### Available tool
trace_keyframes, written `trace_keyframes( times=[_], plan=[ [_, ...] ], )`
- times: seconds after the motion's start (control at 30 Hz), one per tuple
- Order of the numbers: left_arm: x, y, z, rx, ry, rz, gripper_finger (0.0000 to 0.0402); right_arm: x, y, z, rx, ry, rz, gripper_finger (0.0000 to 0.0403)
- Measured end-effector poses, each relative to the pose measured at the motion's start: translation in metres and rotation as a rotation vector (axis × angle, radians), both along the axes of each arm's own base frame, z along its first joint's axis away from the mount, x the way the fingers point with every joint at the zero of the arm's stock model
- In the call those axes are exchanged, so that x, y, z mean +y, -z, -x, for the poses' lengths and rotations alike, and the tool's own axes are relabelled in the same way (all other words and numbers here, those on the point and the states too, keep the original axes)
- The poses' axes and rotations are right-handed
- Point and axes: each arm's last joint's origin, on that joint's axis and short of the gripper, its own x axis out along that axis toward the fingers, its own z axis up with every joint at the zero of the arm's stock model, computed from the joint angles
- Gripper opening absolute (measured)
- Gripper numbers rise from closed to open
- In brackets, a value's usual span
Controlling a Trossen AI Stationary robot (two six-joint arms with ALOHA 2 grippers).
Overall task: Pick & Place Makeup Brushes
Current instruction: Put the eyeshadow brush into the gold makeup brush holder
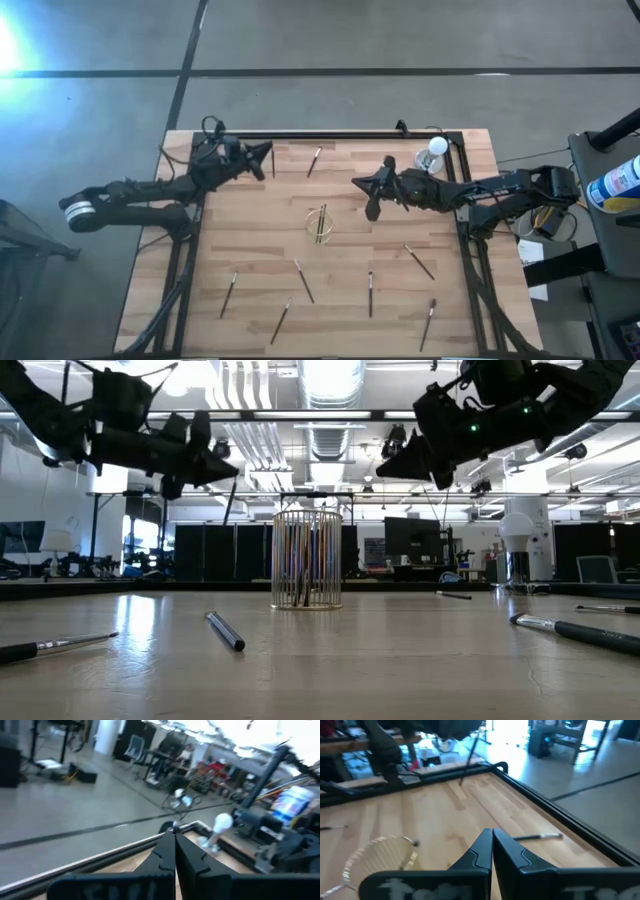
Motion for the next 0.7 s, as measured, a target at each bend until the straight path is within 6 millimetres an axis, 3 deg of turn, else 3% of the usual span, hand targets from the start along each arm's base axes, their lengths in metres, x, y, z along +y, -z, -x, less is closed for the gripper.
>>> trace_keyframes(
  times=[0.33,0.7],
  plan=[
    [-0.013,-0.015,-0.008,-0.09,0.107,-0.083,0.0,0.0,0.0,-0.032,-0.044,-0.185,-0.054,0.0008],
    [-0.02,-0.025,-0.009,-0.193,0.185,-0.134,0.0,-0.012,-0.026,-0.077,-0.113,-0.2,-0.078,0.0025]
  ],
)
